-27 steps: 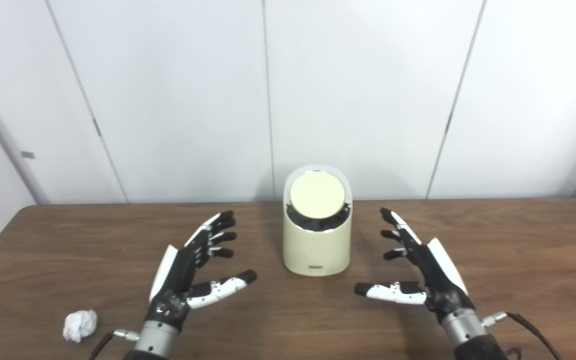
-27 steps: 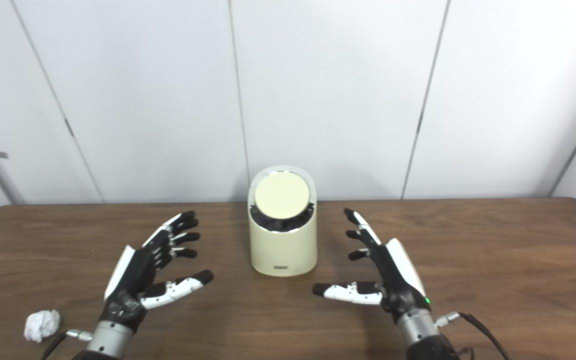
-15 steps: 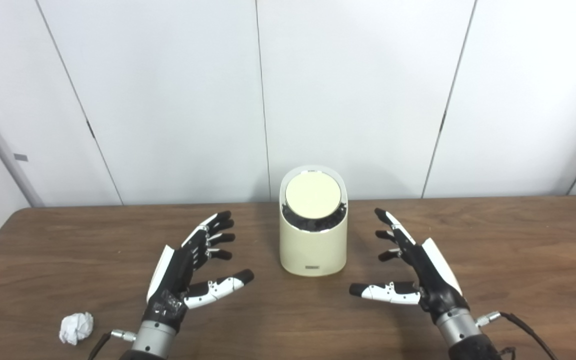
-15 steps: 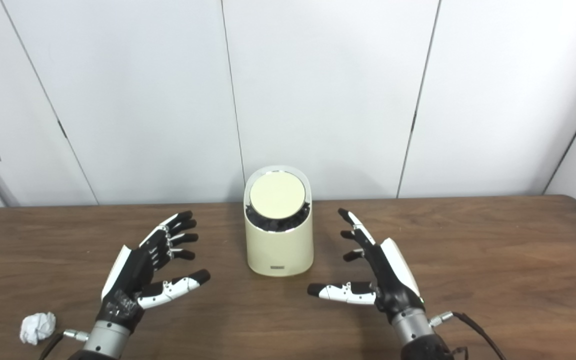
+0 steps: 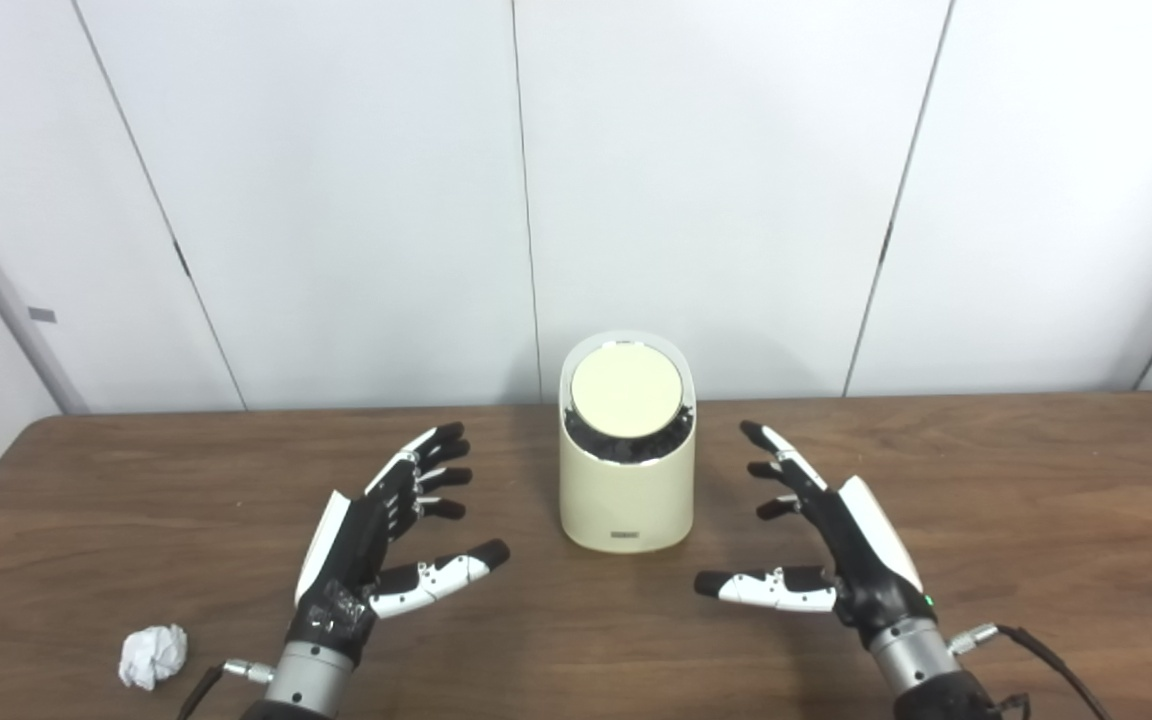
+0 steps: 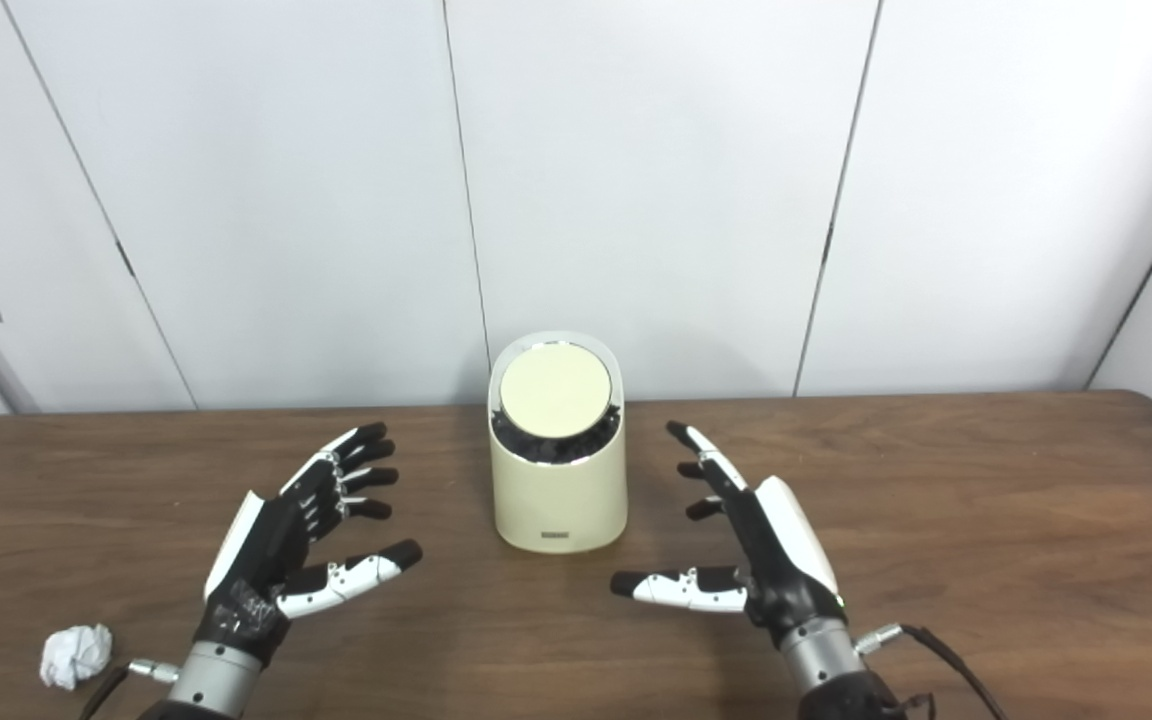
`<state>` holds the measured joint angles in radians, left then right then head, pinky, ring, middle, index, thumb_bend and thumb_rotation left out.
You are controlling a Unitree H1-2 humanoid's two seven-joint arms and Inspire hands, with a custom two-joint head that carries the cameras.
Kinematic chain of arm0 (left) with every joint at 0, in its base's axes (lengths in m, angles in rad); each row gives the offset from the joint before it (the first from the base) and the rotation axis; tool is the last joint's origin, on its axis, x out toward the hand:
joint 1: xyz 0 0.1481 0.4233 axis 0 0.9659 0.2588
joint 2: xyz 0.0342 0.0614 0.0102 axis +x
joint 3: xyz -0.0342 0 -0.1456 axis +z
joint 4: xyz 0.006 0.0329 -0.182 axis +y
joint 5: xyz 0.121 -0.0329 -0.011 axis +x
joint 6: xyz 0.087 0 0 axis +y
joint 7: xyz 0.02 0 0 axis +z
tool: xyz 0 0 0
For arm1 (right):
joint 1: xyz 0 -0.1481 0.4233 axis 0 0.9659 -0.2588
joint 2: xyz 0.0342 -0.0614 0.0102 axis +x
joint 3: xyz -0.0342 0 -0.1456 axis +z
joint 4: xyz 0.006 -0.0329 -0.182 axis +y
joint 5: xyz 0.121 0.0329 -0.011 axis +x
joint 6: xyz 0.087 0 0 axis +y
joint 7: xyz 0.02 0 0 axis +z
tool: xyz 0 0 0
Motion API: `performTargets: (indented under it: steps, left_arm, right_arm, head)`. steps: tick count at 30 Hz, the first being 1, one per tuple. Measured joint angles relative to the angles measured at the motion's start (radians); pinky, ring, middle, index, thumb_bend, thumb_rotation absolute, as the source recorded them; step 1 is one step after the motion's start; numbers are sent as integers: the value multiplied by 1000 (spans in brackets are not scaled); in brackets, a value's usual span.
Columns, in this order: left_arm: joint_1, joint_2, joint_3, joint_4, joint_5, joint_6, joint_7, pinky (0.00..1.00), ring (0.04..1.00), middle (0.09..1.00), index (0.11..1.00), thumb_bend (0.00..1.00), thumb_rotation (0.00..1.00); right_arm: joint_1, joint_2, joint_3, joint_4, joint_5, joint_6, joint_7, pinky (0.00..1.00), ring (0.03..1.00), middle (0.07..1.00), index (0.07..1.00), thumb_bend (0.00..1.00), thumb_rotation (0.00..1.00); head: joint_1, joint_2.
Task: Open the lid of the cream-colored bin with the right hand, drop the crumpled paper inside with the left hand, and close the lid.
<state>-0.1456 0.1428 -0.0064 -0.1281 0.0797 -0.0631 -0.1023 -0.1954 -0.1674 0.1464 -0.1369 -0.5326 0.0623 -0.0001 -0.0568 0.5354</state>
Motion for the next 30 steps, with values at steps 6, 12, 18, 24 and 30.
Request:
performTargets:
  steps: [6, 12, 18, 24, 30]
  left_arm:
    - [0, -1, -2, 0, 0, 0, -3, 656, 788, 856, 880, 757, 161]
    - [2, -1, -2, 0, 3, -1, -3, 666, 792, 857, 881, 758, 162]
    - [2, -2, -3, 0, 3, -1, -3, 667, 787, 851, 878, 758, 155]
    - [3, -2, -2, 0, 4, -1, -3, 656, 785, 853, 879, 753, 156]
    - [4, -2, -2, 0, 3, -1, -3, 672, 792, 857, 882, 752, 152]
  right_arm:
    - [-76, 44, -14, 1, -18, 34, -25, 766, 883, 942, 946, 749, 563]
    - [-161, 60, -15, 21, -49, 113, -23, 732, 885, 953, 961, 771, 548]
    - [-222, 60, -27, 82, -47, 177, -22, 708, 886, 964, 985, 823, 552]
    - [-275, 59, -11, 96, -68, 237, -17, 657, 861, 954, 974, 832, 531]
    - [-329, 54, 11, 117, -91, 287, -11, 667, 869, 952, 975, 825, 521]
  head:
    - [2, -17]
    - [0, -23]
    - [5, -17]
    - [5, -15]
    - [14, -11]
